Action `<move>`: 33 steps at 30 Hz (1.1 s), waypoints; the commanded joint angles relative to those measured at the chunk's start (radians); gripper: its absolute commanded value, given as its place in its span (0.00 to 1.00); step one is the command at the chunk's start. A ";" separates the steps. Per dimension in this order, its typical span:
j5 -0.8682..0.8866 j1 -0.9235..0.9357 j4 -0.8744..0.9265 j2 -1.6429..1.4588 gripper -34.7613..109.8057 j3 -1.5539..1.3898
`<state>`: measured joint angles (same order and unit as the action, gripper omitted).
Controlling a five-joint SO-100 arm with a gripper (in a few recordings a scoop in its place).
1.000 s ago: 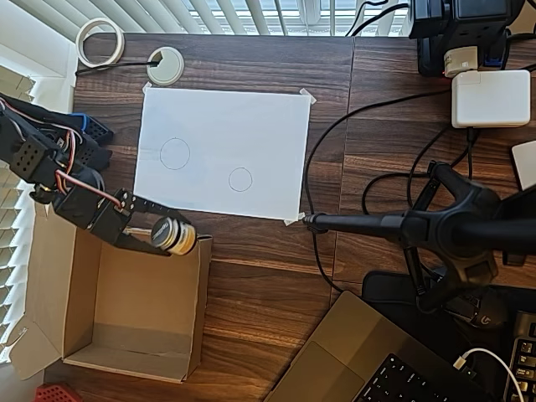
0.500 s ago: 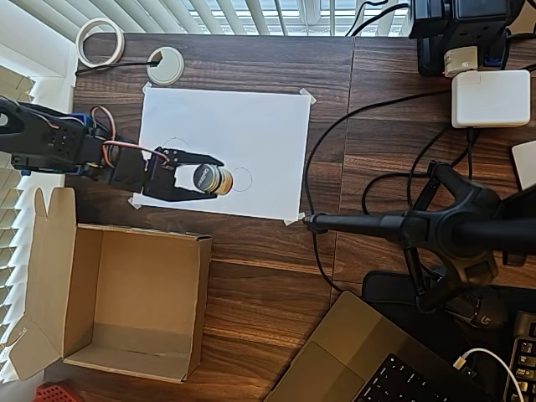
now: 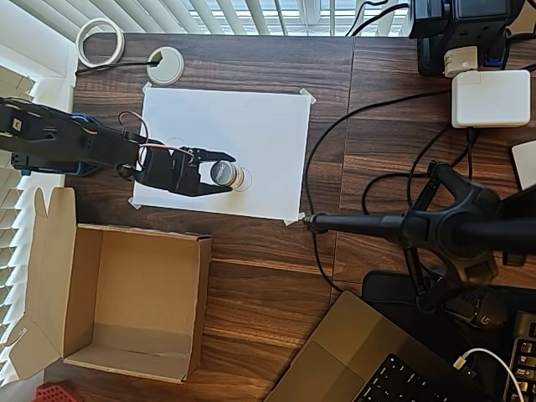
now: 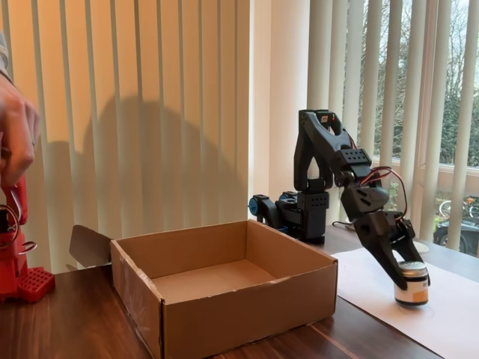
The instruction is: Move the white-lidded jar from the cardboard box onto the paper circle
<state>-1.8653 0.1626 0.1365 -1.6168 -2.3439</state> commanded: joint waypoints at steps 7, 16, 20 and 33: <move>0.009 0.008 -0.021 0.029 0.29 0.140; 0.020 0.009 -0.021 0.069 0.29 0.178; 0.021 0.006 -0.021 0.083 0.29 0.193; 0.021 0.015 -0.020 0.087 0.45 0.195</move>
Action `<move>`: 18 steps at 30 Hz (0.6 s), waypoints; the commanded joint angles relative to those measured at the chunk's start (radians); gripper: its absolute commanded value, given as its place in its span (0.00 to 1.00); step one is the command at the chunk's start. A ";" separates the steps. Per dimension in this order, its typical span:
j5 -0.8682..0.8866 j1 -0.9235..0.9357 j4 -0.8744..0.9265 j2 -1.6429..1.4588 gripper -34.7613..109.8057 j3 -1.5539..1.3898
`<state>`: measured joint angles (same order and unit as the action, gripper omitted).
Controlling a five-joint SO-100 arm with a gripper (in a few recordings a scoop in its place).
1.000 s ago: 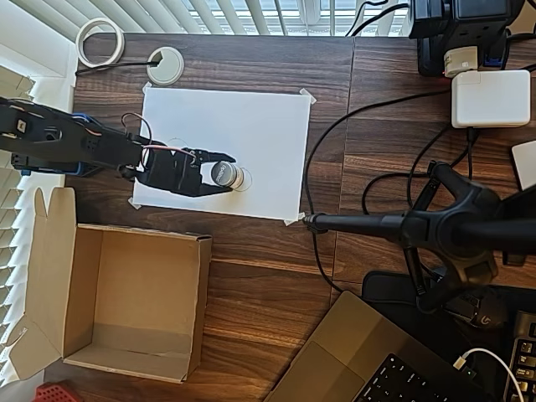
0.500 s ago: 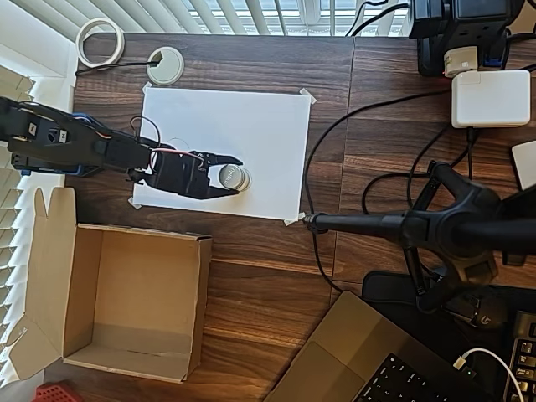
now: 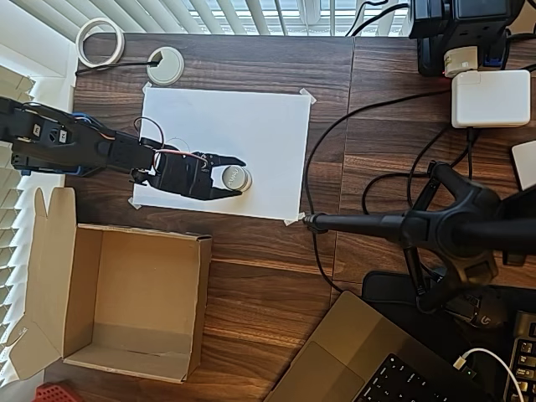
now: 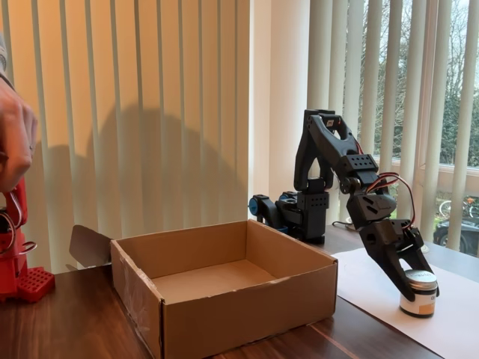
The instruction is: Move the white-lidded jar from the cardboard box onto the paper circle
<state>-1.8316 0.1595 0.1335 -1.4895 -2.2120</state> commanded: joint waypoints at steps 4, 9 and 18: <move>-0.028 0.025 -0.018 -0.051 0.48 0.048; -0.048 0.035 -0.077 -0.106 0.49 -0.026; 0.153 0.034 -0.156 -0.385 0.49 -0.121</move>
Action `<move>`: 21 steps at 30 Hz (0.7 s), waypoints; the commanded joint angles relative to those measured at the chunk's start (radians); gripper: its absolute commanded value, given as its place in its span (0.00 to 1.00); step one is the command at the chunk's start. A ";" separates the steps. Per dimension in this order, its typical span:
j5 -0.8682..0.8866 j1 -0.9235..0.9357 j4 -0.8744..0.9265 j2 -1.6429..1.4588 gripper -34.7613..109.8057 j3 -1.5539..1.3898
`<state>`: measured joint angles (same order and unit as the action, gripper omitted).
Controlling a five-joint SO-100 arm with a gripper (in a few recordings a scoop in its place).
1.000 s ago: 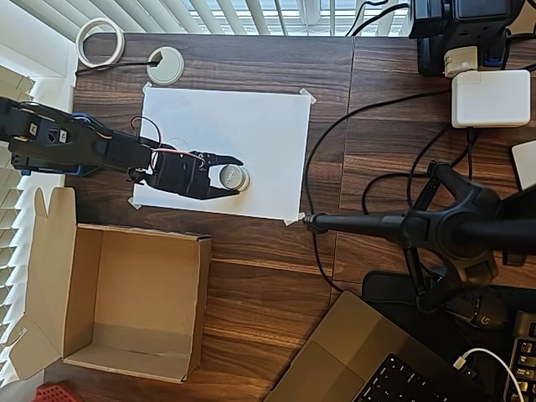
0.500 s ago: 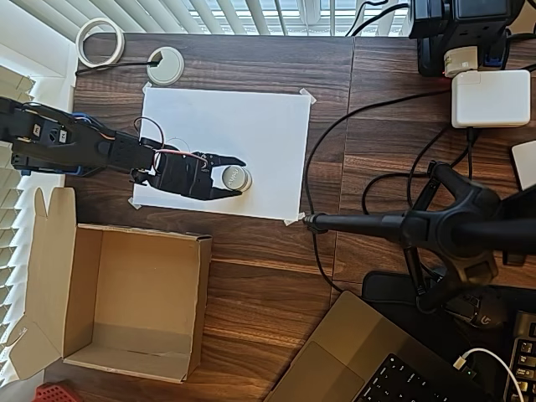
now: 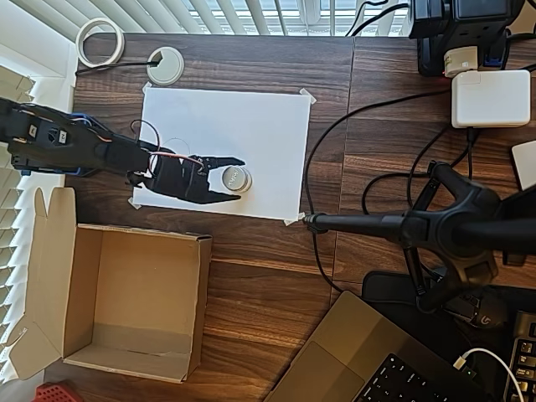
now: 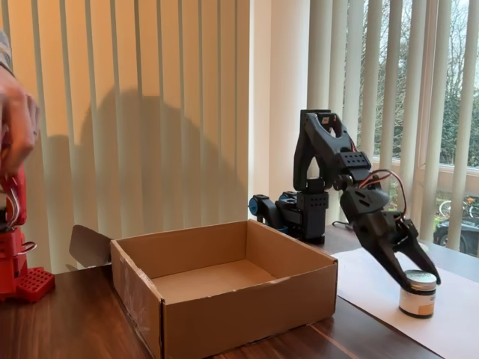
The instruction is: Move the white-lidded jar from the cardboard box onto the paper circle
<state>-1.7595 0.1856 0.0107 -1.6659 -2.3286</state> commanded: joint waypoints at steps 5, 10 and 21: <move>0.273 -0.017 -0.071 -0.405 0.48 -0.094; 0.558 -0.069 -0.075 -0.664 0.48 -0.282; 1.108 -0.196 0.353 -1.223 0.48 -0.681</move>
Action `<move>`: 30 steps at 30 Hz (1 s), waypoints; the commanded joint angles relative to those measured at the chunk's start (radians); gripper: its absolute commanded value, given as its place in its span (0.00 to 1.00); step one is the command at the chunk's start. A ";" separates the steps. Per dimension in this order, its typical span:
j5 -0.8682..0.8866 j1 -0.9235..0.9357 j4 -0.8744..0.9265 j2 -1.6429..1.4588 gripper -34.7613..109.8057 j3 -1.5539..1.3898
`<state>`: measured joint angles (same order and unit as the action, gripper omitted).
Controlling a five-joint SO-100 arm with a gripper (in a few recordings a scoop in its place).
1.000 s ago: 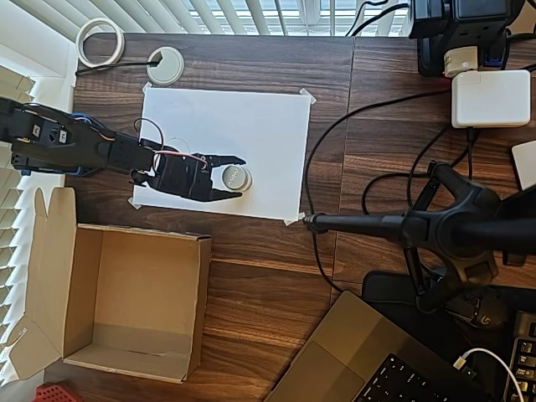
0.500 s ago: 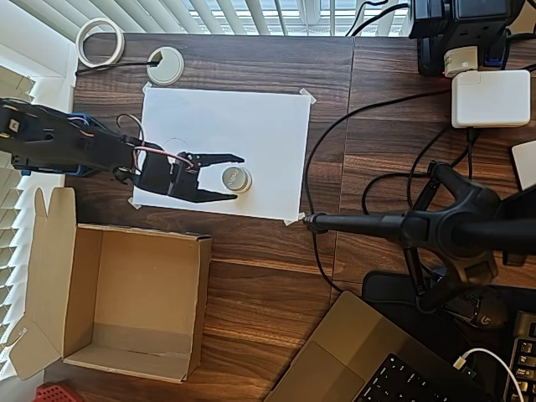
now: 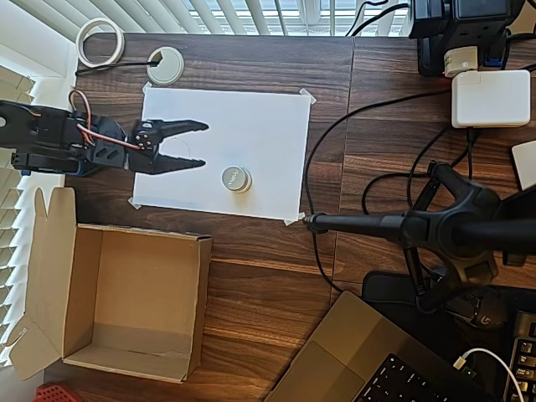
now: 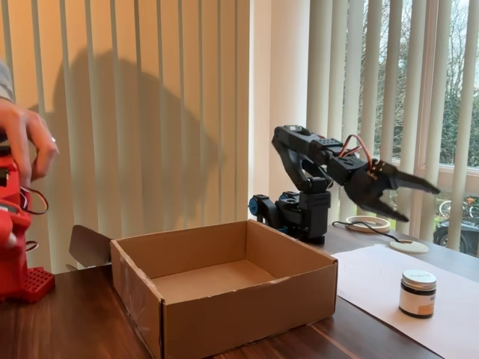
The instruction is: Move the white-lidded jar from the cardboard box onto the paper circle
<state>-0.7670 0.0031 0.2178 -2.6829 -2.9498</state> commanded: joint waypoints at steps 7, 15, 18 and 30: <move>0.362 -0.046 0.508 -0.368 0.41 -0.081; 0.525 -0.121 0.787 -0.526 0.27 -0.089; 0.595 -0.130 0.888 -0.583 0.26 -0.081; 0.624 -0.002 1.075 -0.732 0.24 -0.083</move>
<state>-0.1289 -0.0153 1.2640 -3.3517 -3.0557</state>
